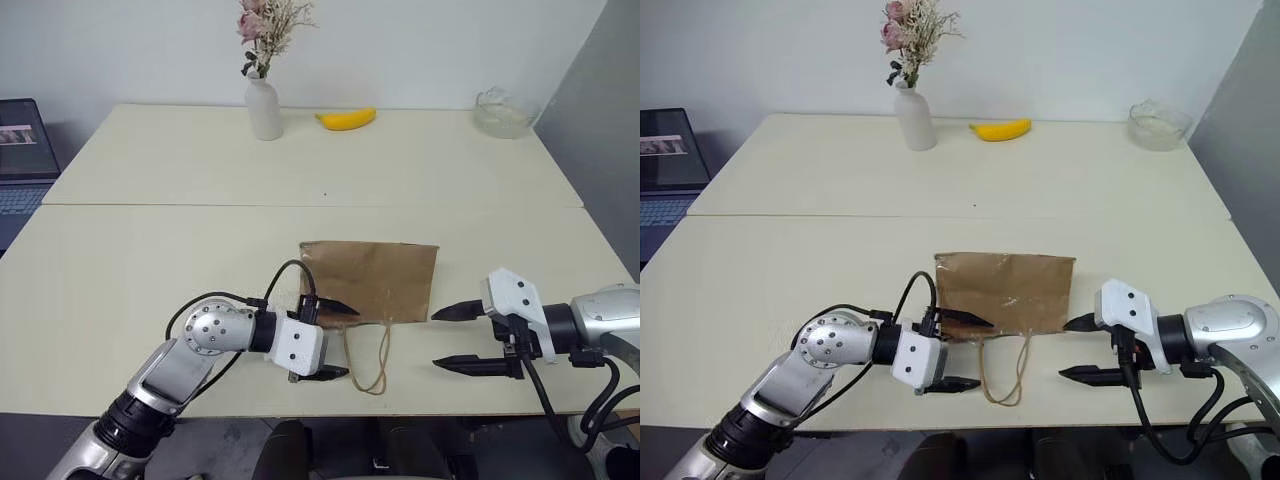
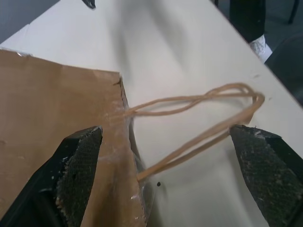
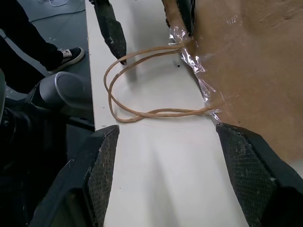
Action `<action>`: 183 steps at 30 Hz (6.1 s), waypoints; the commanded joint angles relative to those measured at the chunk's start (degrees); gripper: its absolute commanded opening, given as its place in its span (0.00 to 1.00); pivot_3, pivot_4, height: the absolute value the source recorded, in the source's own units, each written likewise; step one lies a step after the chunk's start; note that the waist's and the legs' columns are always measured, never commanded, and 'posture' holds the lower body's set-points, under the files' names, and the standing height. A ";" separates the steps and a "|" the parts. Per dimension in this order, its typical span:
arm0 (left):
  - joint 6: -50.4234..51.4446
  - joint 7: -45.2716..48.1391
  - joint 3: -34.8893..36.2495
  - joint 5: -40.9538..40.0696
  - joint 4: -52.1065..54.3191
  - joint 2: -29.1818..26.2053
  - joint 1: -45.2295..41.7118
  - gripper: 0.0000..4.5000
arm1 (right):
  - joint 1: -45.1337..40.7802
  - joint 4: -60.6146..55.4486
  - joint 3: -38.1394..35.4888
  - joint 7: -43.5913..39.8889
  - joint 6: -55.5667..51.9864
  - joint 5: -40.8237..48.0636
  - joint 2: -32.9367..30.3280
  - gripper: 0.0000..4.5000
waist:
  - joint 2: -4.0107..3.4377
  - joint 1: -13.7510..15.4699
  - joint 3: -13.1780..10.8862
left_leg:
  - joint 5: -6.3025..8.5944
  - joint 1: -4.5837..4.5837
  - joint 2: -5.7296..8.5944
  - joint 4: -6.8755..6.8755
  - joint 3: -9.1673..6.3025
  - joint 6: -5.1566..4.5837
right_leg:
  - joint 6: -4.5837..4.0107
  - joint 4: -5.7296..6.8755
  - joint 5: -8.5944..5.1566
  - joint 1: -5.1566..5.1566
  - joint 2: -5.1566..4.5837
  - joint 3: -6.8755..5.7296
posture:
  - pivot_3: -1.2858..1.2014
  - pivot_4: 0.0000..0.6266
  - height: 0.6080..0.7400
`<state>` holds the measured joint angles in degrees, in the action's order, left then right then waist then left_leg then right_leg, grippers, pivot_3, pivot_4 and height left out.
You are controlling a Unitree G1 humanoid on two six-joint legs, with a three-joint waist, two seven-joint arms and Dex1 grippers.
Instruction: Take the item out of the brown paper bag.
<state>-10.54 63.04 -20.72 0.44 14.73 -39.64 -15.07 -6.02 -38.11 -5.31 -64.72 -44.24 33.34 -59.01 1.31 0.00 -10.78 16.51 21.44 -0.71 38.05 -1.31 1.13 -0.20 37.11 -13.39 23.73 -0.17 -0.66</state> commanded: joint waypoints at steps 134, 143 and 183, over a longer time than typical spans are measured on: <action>45.76 -17.90 18.78 -25.13 -4.59 17.77 -32.57 0.00 | -10.11 -5.82 11.89 6.15 2.89 -11.02 10.20 0.61 | 0.15 -0.17 0.13 | -0.09 -0.49 0.10 0.10 -0.13 0.14 | 0.06 0.17 0.04 -0.43 -0.07 0.08 | 0.52 0.24 1.00; 48.60 -17.56 20.49 -29.43 -2.45 16.79 -31.72 0.00 | -18.35 -2.83 3.61 7.57 -5.41 4.35 10.07 0.61 | 0.16 -0.32 0.12 | -0.08 -0.50 0.02 0.05 -0.14 0.13 | 0.05 0.15 0.05 -0.43 -0.05 0.08 | 0.52 0.24 1.00; 49.61 -19.77 22.94 -32.86 -2.45 14.08 -31.76 0.00 | -39.09 36.62 45.67 26.57 14.63 -59.05 33.10 0.99 | 0.15 -0.43 0.12 | -0.11 -0.28 0.02 0.03 -0.12 0.17 | 0.02 0.14 0.06 -0.17 -0.22 0.11 | 0.52 0.24 1.00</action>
<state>39.75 43.29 1.22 -31.53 10.70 -25.06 -46.05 -43.99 -1.71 41.34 -37.68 -30.54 -24.29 -26.15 1.46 -0.43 -10.66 16.40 21.16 -0.70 38.08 -1.44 1.30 -0.19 37.25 -13.33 23.57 -0.39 -0.56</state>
